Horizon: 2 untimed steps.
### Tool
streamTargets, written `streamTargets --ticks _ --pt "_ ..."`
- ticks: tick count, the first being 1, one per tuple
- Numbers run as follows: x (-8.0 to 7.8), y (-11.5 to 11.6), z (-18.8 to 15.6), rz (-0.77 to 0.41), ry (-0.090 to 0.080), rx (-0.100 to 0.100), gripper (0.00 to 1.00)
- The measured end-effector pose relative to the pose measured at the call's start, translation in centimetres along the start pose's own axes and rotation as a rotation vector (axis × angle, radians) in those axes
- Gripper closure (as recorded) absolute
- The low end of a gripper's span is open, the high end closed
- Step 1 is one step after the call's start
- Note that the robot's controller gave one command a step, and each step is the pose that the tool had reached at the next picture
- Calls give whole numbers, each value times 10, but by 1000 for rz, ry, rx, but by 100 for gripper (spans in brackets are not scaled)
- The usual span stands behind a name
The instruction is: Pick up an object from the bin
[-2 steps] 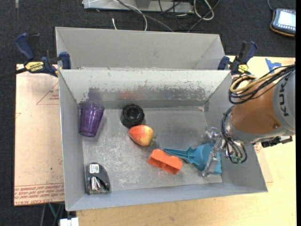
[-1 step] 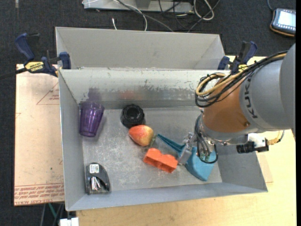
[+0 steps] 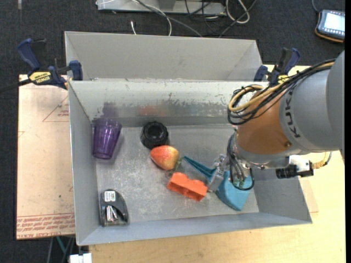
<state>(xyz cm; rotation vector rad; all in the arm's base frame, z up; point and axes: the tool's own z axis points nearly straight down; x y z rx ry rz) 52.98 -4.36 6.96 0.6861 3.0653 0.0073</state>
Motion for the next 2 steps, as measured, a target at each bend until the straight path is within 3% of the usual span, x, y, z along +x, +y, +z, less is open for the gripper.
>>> streamTargets --ticks 2 --pt "3 0 -74 -3 9 3 100"
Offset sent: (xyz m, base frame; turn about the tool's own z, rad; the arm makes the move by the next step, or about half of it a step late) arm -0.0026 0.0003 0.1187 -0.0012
